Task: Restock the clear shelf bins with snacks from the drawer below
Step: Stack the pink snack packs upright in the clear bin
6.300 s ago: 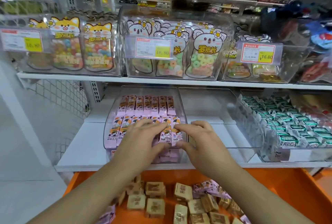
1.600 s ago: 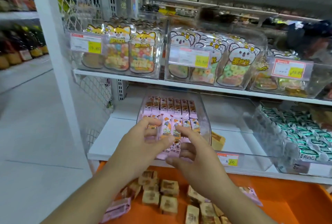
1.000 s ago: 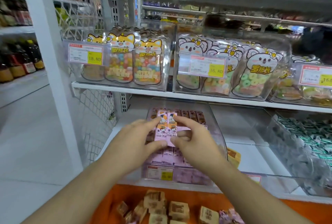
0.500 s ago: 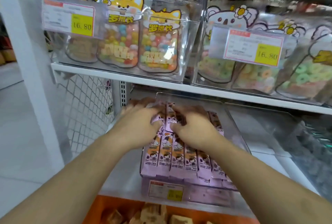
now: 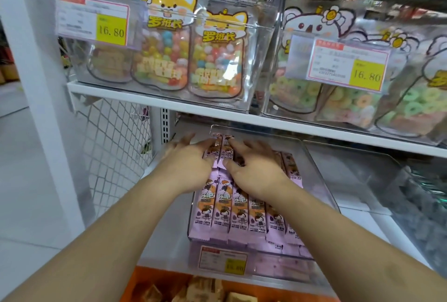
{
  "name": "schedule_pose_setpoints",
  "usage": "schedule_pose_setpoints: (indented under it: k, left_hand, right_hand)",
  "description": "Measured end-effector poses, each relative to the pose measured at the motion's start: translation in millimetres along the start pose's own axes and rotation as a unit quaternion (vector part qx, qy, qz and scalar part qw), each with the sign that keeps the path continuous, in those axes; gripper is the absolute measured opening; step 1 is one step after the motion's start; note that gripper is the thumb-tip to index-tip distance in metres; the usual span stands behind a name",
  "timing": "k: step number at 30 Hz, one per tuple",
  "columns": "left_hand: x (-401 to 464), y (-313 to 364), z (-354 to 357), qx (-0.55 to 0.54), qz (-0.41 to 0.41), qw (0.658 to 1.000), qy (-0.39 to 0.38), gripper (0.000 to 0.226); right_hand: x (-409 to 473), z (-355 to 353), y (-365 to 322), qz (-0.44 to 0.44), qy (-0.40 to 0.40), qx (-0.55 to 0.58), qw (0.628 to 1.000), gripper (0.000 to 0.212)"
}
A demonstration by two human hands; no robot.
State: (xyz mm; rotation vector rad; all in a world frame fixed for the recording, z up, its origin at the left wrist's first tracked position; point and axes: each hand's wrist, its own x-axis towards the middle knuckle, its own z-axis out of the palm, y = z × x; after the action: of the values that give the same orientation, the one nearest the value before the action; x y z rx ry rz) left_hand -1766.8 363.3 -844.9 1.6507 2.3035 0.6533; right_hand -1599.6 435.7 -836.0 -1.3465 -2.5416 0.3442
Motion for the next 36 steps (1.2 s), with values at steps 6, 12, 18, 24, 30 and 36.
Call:
schedule_pose_setpoints:
  k: [6, 12, 18, 24, 30, 36]
  left_hand:
    - [-16.3, 5.6, -5.3, -0.071, 0.002, 0.997, -0.009, 0.049]
    - [-42.9, 17.4, -22.6, -0.032, 0.001, 0.999, 0.004, 0.045]
    - [-92.1, 59.7, -29.8, -0.001, 0.096, 0.995, 0.031, 0.053]
    - [-176.7, 87.3, -4.0, -0.016, 0.139, 0.99, 0.027, 0.053]
    - [-248.6, 91.9, 67.2, -0.04, 0.155, 0.985, -0.072, 0.045]
    - [-283.7, 45.9, 169.7, -0.033, 0.092, 0.968, -0.231, 0.051]
  right_hand:
    - [-7.2, -4.9, 2.1, 0.009, 0.0, -0.006, 1.0, 0.064]
    - [-40.6, -23.1, 6.2, -0.005, 0.01, 0.003, 1.0, 0.065]
    - [-119.9, -45.6, 16.4, -0.033, 0.036, 0.001, 0.999, 0.077]
    - [-216.2, -52.5, 40.7, -0.045, 0.046, 0.046, 0.997, 0.062]
    - [-308.3, -9.2, 91.9, 0.053, -0.034, 0.086, 0.994, 0.051]
    - [-347.3, 62.5, 117.5, 0.132, -0.228, 0.074, 0.962, 0.055]
